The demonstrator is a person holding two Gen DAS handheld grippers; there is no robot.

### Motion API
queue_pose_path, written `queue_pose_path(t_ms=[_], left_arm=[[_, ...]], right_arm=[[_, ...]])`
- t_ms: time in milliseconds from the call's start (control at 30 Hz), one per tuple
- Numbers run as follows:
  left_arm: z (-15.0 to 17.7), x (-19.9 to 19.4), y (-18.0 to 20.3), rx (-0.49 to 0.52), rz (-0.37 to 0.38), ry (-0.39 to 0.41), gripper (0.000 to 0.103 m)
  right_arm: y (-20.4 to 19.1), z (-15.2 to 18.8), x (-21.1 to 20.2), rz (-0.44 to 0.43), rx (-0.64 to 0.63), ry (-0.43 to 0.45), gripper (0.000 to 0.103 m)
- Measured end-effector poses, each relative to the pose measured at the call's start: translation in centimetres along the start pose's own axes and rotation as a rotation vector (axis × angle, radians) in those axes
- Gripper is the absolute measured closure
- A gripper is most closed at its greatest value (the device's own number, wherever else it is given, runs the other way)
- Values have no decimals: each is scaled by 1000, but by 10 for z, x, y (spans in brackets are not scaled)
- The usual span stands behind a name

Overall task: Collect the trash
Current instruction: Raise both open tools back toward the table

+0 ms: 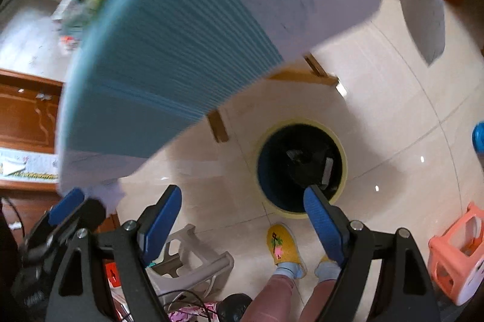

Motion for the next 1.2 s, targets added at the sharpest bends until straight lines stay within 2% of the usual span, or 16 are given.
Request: queue_pose_path(t_ms=[333, 600, 767, 933, 1200], left_arm=[[-44, -114, 28, 37, -34, 143, 8], [-76, -191, 26, -20, -52, 278, 8], [-87, -215, 6, -107, -116, 325, 9], [-88, -217, -18, -173, -133, 293, 9], [-111, -210, -64, -162, -138, 293, 9]], right_arm=[[-47, -22, -139, -50, -167, 186, 20], [-89, -50, -207, -78, -314, 319, 20], [-110, -61, -224, -83, -389, 361, 20], [-123, -72, -229, -92, -415, 371, 20], [-150, -86, -214, -75, -445, 357, 20]])
Point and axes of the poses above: each gripper's, at about its wrist camera, not at the fingertips, and x roughly the way its jaws point, y to its right, z to its underside, the point moved 7 cm from there along x, roughly the way its jaws point, and after that the axes turned 15 degrees about z, right-handed, at the moved point
